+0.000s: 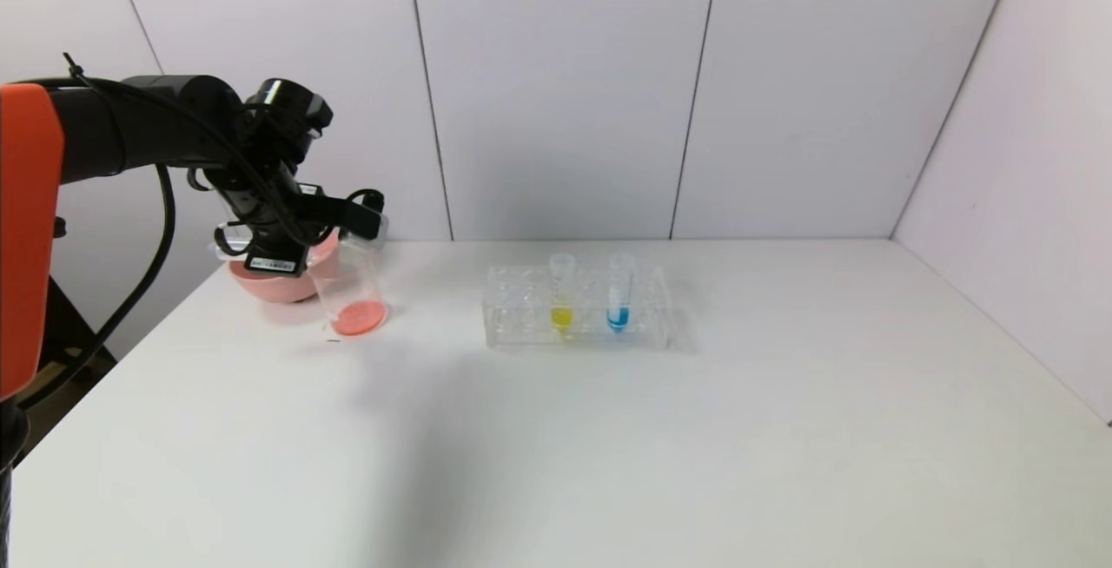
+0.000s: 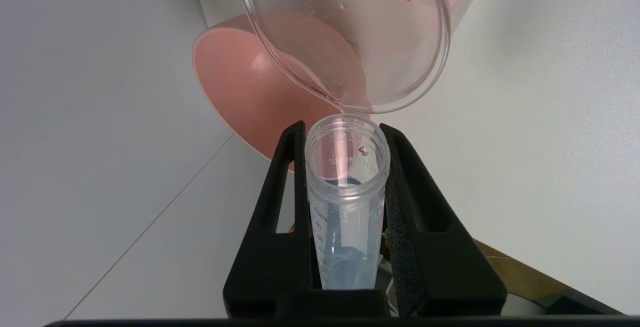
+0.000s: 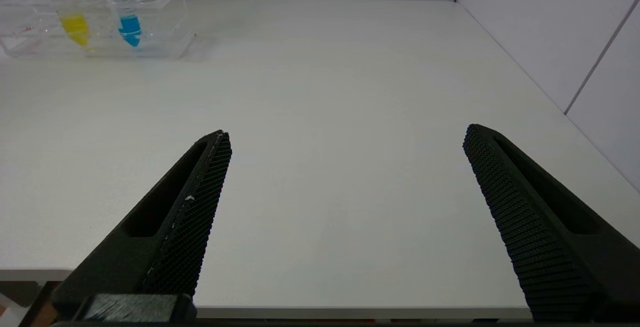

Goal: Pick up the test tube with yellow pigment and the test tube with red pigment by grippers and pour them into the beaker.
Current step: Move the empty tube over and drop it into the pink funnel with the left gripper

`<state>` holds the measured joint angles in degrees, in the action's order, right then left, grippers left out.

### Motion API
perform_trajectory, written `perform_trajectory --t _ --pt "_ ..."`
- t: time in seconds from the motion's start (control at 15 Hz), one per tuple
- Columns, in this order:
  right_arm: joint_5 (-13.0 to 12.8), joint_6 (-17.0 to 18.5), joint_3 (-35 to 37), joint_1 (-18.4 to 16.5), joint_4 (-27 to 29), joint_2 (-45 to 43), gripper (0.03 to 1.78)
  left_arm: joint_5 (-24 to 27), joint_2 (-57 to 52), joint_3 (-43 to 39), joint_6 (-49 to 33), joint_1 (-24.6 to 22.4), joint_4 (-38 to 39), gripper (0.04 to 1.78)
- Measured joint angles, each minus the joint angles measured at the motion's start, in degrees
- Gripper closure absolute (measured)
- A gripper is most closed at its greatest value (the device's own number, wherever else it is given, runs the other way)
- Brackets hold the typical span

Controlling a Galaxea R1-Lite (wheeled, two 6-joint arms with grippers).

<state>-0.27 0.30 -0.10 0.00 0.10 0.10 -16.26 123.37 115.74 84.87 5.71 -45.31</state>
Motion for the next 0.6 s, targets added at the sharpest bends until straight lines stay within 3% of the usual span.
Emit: perform_trajectory --t 0.4,0.6 --pt "0.0 0.0 0.0 0.0 0.01 0.0 0.11 0.91 -1.32 -0.41 -0.48 0.02 -0.11 1.37" --pt "0.0 0.0 0.0 0.0 0.0 0.0 0.11 5.96 -2.19 -0.9 -2.18 -0.09 0.56 1.37"
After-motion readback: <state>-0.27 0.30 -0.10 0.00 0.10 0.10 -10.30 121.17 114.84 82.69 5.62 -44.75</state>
